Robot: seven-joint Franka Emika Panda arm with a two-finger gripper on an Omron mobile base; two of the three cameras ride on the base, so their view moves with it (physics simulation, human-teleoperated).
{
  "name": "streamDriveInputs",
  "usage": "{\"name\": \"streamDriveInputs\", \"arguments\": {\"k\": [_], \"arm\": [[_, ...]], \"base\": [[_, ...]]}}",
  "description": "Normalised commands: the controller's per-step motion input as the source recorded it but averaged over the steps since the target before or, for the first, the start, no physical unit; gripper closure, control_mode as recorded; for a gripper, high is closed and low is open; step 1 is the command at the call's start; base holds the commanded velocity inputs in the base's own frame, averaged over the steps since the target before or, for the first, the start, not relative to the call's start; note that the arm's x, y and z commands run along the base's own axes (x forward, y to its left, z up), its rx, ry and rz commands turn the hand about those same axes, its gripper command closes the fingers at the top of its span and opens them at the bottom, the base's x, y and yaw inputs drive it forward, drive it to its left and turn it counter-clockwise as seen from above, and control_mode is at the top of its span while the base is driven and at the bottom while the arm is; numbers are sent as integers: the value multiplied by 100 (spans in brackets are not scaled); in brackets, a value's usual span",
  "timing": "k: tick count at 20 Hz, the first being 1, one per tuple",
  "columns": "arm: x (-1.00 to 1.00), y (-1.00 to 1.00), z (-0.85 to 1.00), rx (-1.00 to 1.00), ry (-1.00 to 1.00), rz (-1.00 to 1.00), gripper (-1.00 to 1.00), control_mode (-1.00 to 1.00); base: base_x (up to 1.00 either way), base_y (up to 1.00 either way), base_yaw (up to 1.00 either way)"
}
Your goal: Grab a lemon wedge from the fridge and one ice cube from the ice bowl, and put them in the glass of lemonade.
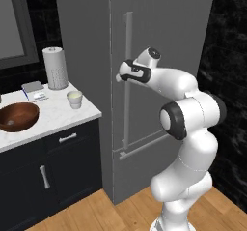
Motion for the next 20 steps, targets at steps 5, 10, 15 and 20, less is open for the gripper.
{"name": "streamDriveInputs", "arguments": {"k": [5, 10, 15, 20], "arm": [[38, 15, -24, 0, 0, 0, -100, -100], [10, 23, -5, 0, 0, 0, 100, -100], [0, 4, 0, 0, 0, 0, 100, -100], [17, -27, 0, -1, 0, 0, 100, -100]], "base": [[0, 0, 0], [0, 0, 0], [0, 0, 0], [0, 0, 0]]}}
